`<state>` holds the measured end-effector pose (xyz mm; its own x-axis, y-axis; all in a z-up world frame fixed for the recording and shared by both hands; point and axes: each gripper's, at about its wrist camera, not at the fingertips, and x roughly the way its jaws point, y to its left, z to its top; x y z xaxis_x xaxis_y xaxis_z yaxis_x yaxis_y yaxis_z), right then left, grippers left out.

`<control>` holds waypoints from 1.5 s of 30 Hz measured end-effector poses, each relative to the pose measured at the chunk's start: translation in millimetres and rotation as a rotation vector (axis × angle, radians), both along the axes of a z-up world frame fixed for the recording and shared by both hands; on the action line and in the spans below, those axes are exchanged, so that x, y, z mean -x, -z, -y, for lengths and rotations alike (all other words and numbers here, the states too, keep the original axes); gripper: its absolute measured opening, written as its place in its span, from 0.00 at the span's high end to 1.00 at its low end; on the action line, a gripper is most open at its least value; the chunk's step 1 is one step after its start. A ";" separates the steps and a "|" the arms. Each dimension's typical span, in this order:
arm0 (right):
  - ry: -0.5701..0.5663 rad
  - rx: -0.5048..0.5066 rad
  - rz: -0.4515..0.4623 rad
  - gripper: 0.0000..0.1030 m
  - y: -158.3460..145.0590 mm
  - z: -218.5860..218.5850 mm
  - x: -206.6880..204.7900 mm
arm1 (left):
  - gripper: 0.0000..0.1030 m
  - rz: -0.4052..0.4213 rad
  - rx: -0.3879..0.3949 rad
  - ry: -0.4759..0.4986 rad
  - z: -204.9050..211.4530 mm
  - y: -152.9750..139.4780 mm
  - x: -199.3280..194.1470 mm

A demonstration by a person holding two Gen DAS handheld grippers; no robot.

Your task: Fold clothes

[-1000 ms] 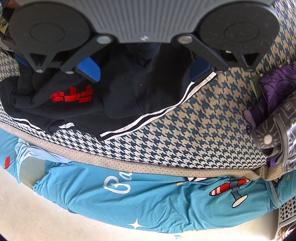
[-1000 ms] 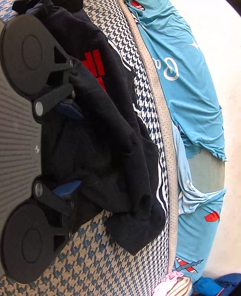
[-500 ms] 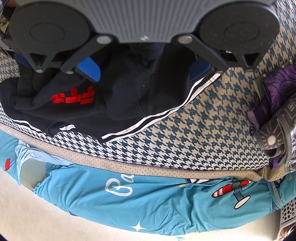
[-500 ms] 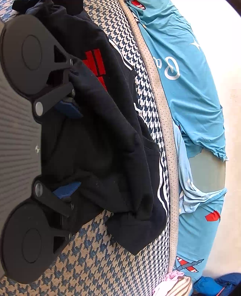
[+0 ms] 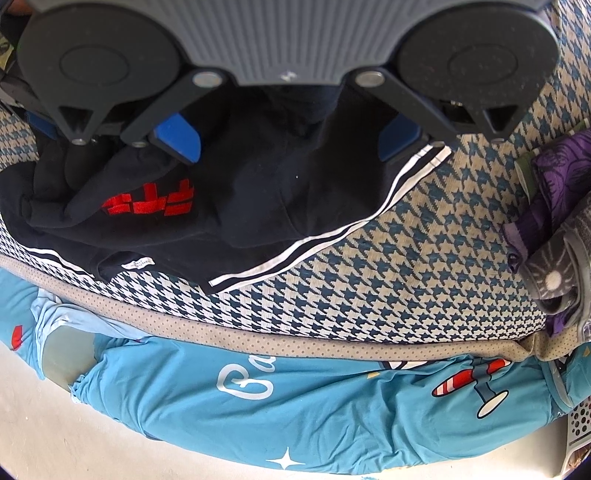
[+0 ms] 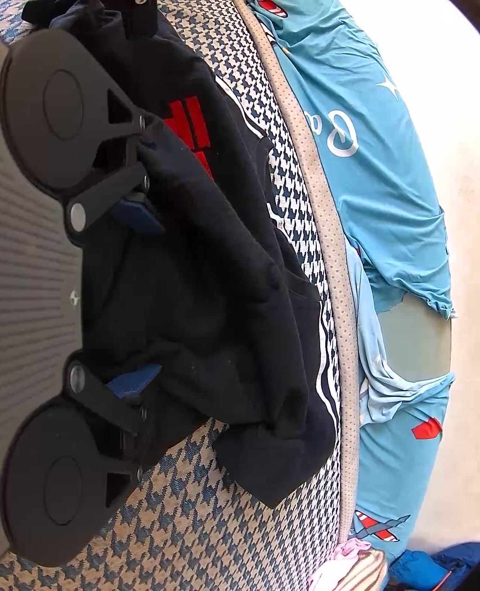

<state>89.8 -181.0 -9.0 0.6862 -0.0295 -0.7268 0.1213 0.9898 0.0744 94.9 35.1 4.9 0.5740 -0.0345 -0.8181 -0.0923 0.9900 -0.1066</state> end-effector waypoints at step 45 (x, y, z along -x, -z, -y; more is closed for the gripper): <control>-0.592 -0.139 0.096 0.24 -33.0 -46.9 40.4 | 0.00 -0.007 0.066 -0.198 -68.4 1.7 -17.9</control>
